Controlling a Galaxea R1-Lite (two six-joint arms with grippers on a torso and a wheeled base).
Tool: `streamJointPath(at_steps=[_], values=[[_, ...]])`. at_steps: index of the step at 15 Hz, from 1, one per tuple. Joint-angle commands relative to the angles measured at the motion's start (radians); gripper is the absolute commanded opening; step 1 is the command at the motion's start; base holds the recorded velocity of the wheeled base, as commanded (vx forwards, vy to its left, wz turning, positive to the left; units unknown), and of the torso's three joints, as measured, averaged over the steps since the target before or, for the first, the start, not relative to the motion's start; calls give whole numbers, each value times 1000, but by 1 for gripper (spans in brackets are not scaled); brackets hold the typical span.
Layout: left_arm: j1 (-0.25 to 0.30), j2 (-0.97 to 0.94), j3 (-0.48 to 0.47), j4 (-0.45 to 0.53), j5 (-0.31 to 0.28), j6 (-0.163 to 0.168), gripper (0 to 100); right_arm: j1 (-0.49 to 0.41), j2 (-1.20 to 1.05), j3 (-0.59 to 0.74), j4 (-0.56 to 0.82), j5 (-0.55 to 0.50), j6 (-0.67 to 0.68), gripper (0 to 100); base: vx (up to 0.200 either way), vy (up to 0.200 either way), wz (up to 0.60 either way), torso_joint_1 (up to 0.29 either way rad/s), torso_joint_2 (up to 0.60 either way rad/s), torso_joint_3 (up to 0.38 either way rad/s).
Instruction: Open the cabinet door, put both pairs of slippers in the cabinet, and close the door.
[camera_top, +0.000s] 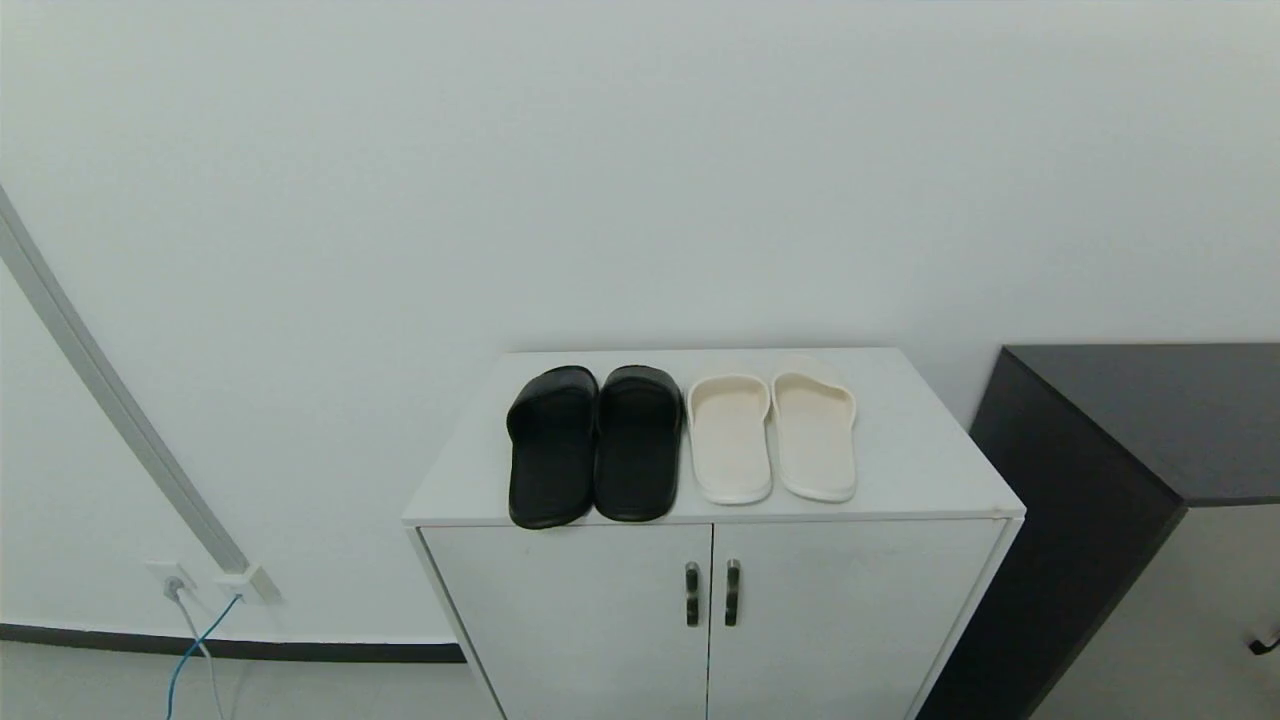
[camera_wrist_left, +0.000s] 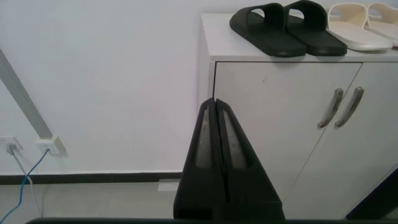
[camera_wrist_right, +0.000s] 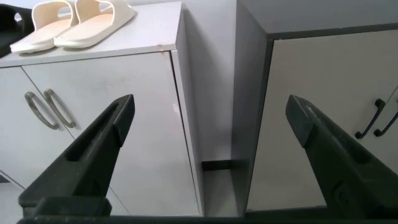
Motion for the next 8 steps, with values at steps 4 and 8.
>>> streamJointPath(at_steps=[4,8], values=[[-1,1,0,-1,0,0,0,0,0,0,1,1,-2,100,0,0,0,0,0,0],[-1,1,0,-1,0,0,0,0,7,-3,4,1,-28,100,0,0,0,0,0,0]])
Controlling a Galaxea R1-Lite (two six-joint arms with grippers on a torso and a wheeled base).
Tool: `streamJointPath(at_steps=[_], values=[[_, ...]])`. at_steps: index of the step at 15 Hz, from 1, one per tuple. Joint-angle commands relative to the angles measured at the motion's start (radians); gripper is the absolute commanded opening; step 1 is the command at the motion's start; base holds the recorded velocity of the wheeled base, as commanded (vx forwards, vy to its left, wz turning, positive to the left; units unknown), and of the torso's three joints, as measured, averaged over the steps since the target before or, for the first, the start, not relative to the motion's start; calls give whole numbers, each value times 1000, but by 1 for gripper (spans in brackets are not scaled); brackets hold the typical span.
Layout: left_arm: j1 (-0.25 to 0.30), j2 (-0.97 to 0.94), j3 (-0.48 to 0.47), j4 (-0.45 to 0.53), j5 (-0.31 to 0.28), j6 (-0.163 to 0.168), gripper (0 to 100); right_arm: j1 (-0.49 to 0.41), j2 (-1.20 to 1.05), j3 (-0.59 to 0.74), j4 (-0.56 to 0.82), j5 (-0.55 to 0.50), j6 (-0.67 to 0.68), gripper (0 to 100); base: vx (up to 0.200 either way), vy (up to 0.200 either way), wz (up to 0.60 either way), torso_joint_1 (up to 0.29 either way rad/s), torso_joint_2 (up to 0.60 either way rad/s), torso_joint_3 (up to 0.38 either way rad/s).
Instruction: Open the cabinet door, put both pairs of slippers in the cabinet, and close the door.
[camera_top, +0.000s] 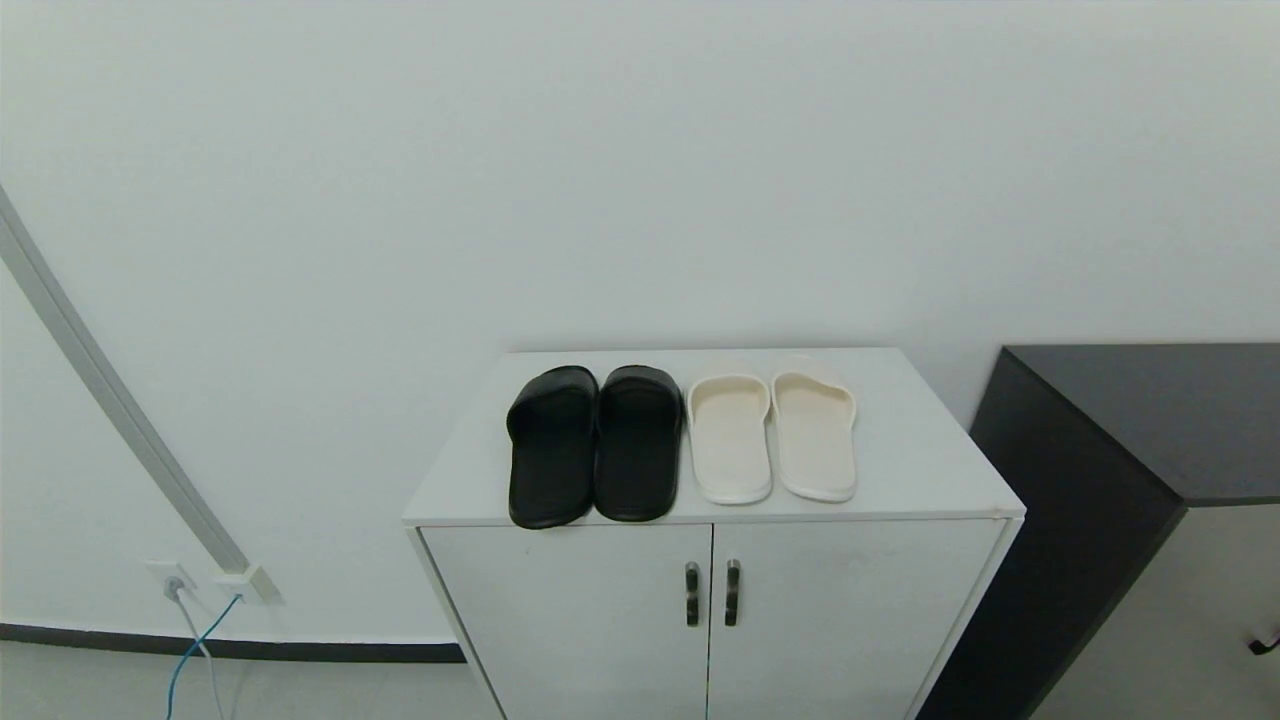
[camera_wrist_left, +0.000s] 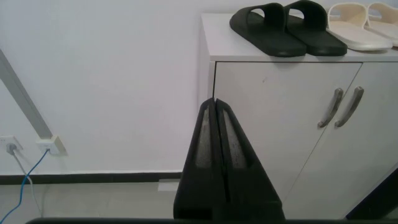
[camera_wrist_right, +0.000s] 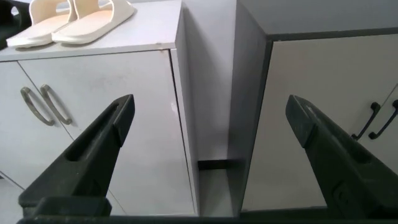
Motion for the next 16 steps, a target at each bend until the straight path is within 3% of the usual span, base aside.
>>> streamJointPath(at_steps=[1,3,10,16], values=[[-1,1,0,-1,0,0,0,0,25,-17,-3,2,2,100,0,0,0,0,0,0],[-1,1,0,0,0,0,0,6,125,-131,2,7,32,100,0,0,0,0,0,0],[1,1,0,-1,0,0,0,29,514,-211,-72,154,32,100,0,0,0,0,0,0],[1,1,0,-1,0,1,0,178,866,-298,-256,140,48,100,0,0,0,0,0,0]])
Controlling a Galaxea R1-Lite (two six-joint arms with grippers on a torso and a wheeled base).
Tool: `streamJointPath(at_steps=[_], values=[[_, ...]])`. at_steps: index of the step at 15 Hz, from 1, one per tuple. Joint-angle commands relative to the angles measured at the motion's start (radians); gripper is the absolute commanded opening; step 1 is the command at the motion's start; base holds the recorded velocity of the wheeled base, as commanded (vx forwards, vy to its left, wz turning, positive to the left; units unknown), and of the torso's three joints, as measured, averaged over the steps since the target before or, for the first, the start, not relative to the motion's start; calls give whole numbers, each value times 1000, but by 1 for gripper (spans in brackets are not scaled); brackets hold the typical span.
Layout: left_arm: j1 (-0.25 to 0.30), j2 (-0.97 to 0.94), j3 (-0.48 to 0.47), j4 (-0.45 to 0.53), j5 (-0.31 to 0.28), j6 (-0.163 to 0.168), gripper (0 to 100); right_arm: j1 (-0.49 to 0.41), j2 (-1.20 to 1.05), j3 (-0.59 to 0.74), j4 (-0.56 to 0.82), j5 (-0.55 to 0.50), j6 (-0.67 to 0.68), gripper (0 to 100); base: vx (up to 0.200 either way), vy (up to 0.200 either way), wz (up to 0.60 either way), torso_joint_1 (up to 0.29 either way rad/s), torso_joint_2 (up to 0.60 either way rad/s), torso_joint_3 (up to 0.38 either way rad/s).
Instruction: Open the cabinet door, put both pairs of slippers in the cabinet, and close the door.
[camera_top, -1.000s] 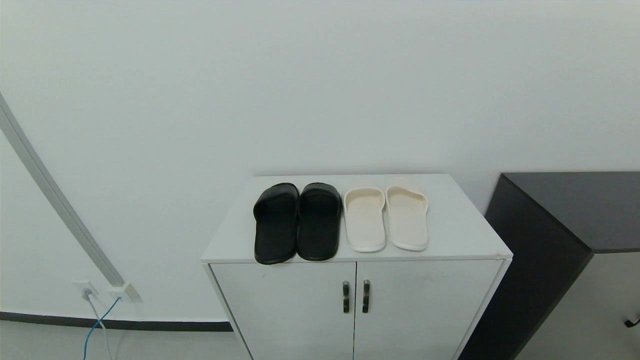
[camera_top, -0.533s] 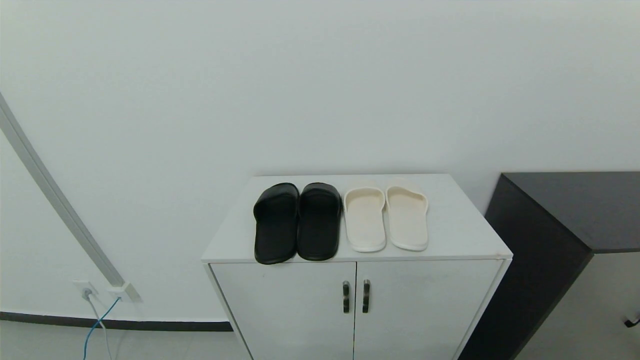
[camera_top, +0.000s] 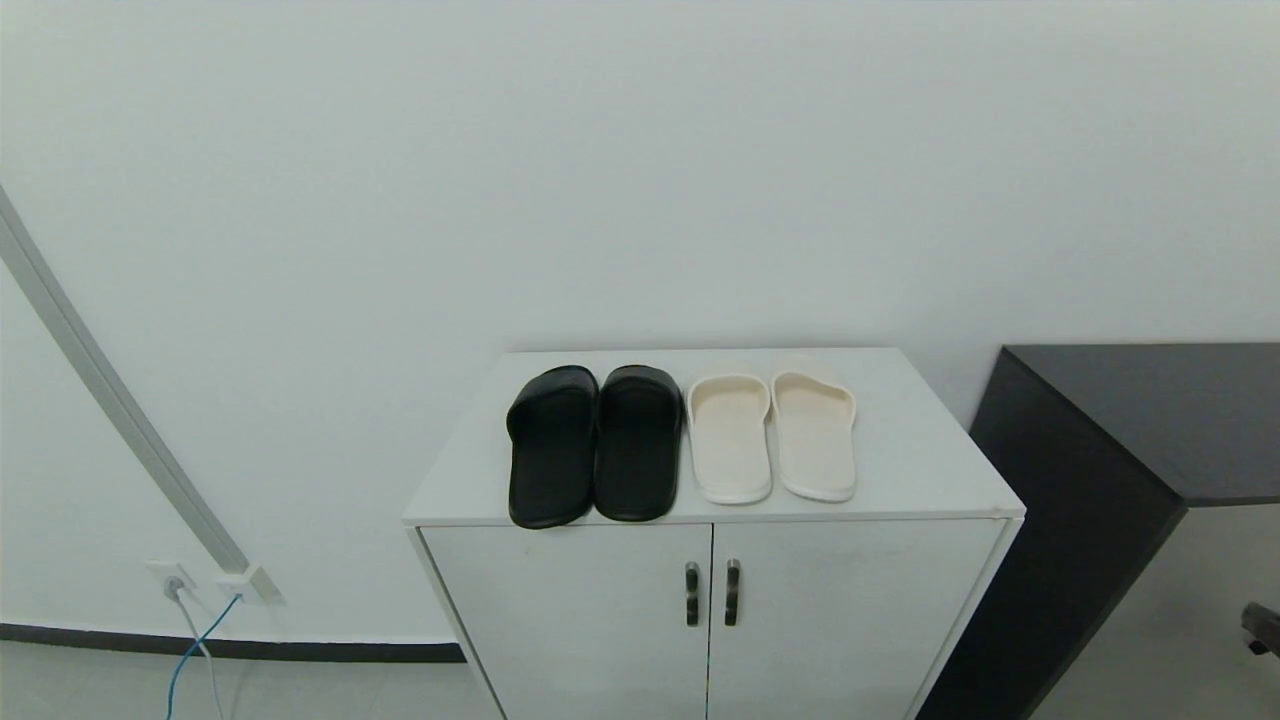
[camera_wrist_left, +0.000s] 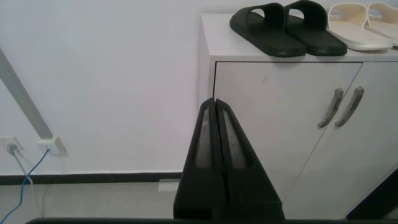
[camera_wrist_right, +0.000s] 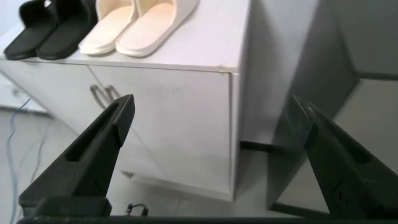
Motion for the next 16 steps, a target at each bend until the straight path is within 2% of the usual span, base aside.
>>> streamJointPath(at_steps=[1,3,5,7,9,12,16], values=[[-1,1,0,0,0,0,0,89,181,-50,-33,-28,11,100,0,0,0,0,0,0],[-1,1,0,0,0,0,0,172,253,-108,-42,-82,37,100,0,0,0,0,0,0],[-1,1,0,0,0,0,0,299,330,-154,-52,-174,68,100,0,0,0,0,0,0],[1,1,0,0,0,0,0,426,422,-188,-113,-286,120,100,0,0,0,0,0,0],[1,1,0,0,0,0,0,512,528,-216,-188,-376,145,100,0,0,0,0,0,0],[1,1,0,1,0,3,0,601,660,-291,-243,-479,168,100,0,0,0,0,0,0],[1,1,0,0,0,3,0,652,844,-440,-245,-560,225,100,0,0,0,0,0,0]])
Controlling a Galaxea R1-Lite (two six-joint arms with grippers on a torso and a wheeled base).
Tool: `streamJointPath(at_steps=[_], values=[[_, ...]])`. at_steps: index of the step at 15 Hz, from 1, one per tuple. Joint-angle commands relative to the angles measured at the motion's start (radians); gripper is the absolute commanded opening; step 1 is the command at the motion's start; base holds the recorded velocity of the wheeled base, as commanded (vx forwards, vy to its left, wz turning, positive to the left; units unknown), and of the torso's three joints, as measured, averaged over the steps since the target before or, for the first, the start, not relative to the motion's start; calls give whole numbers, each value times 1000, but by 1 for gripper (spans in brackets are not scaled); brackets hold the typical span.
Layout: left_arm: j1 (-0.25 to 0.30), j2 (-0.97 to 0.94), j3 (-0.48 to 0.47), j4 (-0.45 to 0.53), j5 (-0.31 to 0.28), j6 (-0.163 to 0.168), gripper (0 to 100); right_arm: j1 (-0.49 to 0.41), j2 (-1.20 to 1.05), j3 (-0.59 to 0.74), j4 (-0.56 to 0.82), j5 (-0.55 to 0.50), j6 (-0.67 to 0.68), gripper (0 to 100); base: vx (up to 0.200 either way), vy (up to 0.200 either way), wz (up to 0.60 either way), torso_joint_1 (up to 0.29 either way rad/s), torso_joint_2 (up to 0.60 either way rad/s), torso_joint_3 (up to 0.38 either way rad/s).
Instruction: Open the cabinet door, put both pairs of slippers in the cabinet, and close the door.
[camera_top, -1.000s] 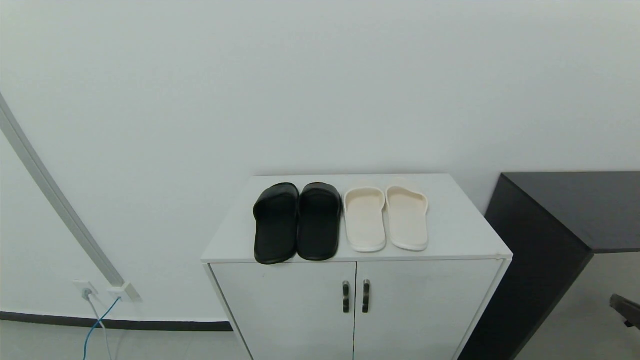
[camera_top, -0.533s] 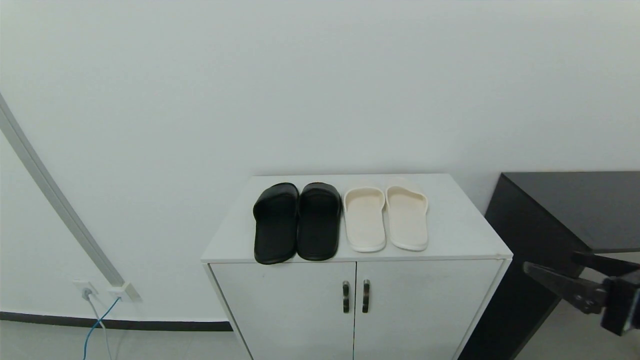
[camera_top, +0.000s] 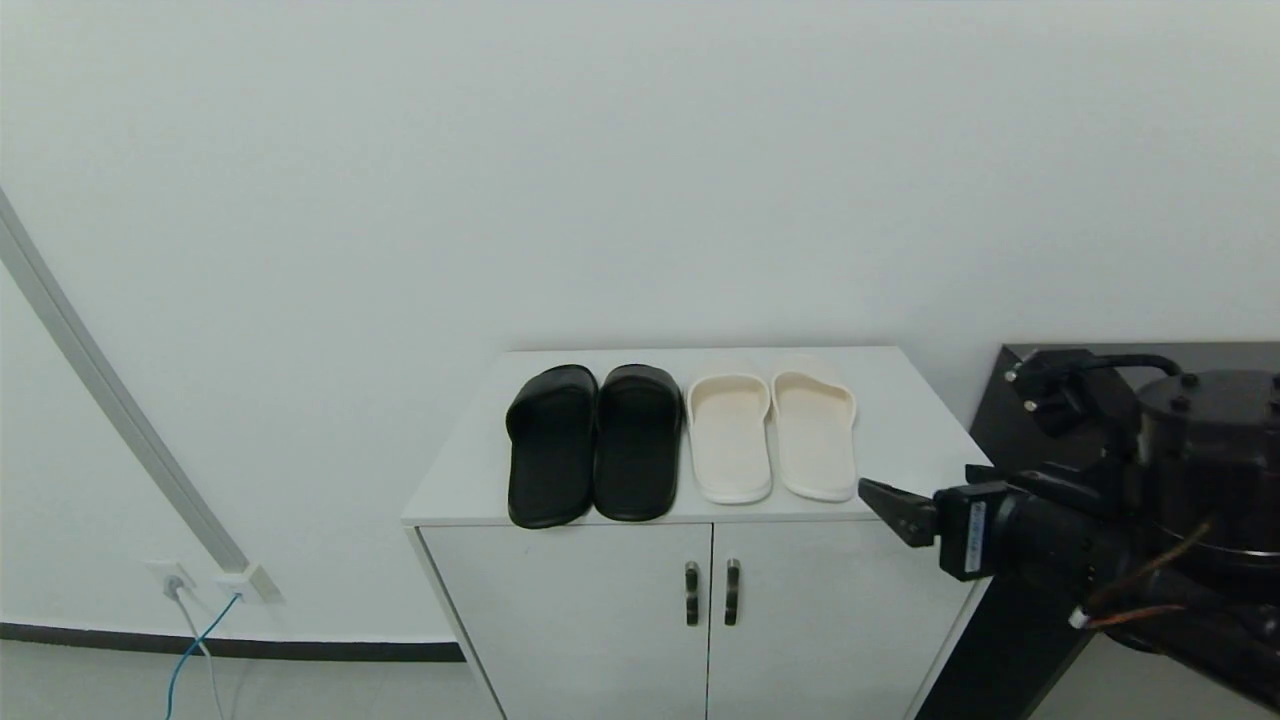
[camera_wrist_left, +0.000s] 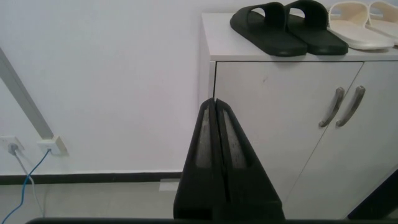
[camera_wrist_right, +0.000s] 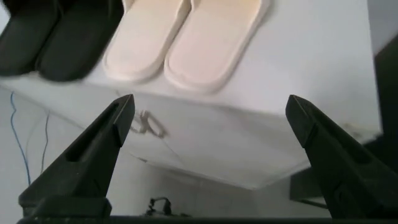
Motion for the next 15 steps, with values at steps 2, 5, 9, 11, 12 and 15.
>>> streamJointPath(at_steps=[2,5,9,11,12,15], values=[[-1,1,0,-1,1,-1,0,51,231,-197,0,-81,27,100,0,0,0,0,0,0],[0,1,0,1,-1,-1,0,50,372,-341,1,-118,27,100,0,0,0,0,0,0],[0,1,0,1,-1,-1,0,11,558,-542,4,-195,24,100,0,0,0,0,0,0],[-1,1,0,1,-1,-1,0,-19,633,-631,6,-202,7,100,0,0,0,0,0,0],[0,1,0,-1,-1,-1,0,-28,662,-663,6,-208,7,100,0,0,0,0,0,0],[0,1,0,-1,-1,-1,0,-73,765,-787,6,-238,-36,100,0,0,0,0,0,0]])
